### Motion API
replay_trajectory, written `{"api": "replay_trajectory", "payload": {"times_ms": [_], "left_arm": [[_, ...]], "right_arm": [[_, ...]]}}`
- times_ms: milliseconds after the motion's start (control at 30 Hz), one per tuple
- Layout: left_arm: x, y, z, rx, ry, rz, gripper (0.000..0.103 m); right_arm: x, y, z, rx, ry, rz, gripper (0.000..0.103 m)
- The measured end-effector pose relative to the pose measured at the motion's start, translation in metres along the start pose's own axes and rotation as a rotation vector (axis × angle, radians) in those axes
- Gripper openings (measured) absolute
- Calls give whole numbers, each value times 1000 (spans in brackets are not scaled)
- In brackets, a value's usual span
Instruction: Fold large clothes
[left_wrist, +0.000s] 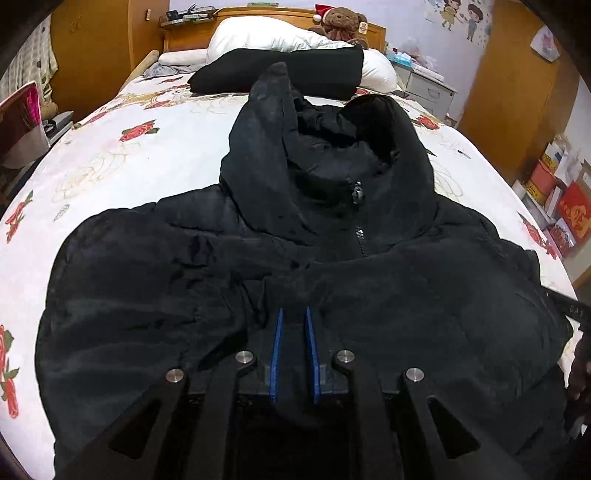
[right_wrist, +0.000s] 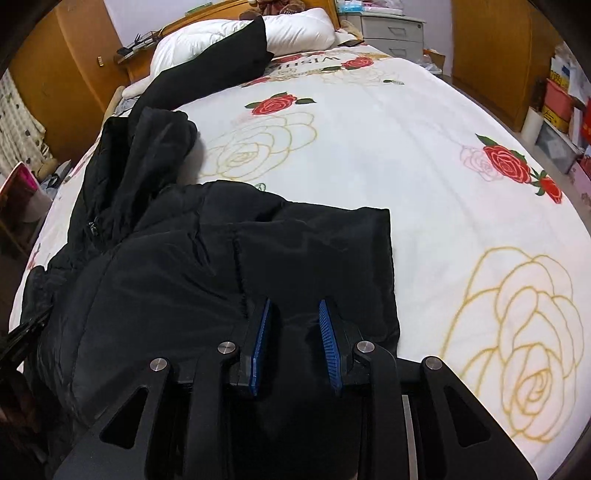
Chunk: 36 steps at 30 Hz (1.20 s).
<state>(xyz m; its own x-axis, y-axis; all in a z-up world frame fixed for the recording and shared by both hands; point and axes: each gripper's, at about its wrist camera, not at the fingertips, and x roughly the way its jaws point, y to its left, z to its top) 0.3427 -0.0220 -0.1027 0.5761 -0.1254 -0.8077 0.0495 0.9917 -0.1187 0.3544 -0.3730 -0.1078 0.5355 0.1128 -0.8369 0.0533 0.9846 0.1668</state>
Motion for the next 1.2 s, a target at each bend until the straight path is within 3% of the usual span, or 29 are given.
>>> {"api": "replay_trajectory", "payload": {"times_ms": [167, 333, 500, 667, 1067, 1200], "left_arm": [[-5, -2, 8, 13, 19, 18, 14], [-66, 7, -8, 5, -70, -41, 14], [-39, 19, -33, -18, 48, -28, 14], [-51, 18, -31, -15, 47, -11, 14], [-153, 26, -62, -9, -43, -30, 14], [-186, 27, -79, 11, -71, -29, 18]], "right_arm": [[-13, 5, 5, -23, 19, -41, 28], [-70, 22, -10, -41, -64, 72, 28], [-43, 39, -35, -102, 44, 50, 28], [-49, 44, -36, -102, 50, 36, 28], [-154, 60, -76, -124, -74, 86, 28], [-180, 62, -94, -125, -94, 97, 37]]}}
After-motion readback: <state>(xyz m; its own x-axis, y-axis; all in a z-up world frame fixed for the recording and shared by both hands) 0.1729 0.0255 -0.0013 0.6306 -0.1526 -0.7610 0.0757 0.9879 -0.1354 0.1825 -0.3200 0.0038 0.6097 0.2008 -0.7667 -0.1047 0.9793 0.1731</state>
